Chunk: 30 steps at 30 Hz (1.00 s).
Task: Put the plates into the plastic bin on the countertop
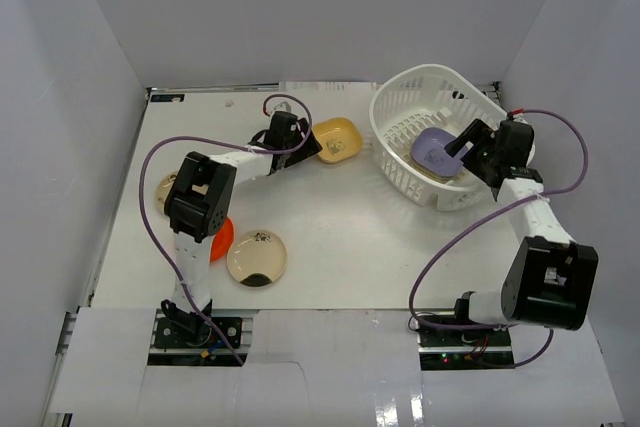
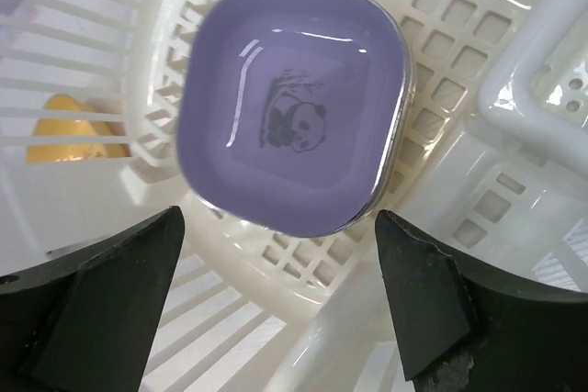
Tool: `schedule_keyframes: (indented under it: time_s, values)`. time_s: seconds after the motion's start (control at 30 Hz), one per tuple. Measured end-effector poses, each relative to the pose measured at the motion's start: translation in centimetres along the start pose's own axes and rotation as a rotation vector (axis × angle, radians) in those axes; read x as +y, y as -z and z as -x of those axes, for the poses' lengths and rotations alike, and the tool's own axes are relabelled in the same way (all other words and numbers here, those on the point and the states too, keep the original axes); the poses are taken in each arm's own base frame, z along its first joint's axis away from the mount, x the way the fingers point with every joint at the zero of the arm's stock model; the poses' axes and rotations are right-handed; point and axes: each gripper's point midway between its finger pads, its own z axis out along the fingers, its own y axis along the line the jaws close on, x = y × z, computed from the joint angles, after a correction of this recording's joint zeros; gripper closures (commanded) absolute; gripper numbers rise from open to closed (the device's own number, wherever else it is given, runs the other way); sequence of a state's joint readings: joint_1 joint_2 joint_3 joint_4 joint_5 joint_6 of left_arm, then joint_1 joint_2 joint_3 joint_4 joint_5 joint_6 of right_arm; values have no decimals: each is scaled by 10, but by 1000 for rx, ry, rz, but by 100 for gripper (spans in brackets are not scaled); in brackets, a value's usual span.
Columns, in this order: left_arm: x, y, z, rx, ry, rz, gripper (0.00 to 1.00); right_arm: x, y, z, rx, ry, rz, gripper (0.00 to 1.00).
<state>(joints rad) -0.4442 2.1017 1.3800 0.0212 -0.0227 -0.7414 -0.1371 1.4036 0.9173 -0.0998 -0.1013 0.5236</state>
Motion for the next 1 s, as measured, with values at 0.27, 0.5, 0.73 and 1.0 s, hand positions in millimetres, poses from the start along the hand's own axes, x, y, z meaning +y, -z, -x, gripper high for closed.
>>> schedule_keyframes:
  time_s: [0.27,0.5,0.73,1.0]
  values:
    - [-5,-18,1,2,40,-12,82,58,64,20,-159,96,183,12]
    - [9,0,-8,8,37,15,100,128,88,-35,-79,305,360,10]
    - [20,102,-15,-21,8,5,100,188,97,-88,50,516,473,10]
    - [-52,199,-5,-106,-67,-294,100,227,86,-136,157,638,500,40]
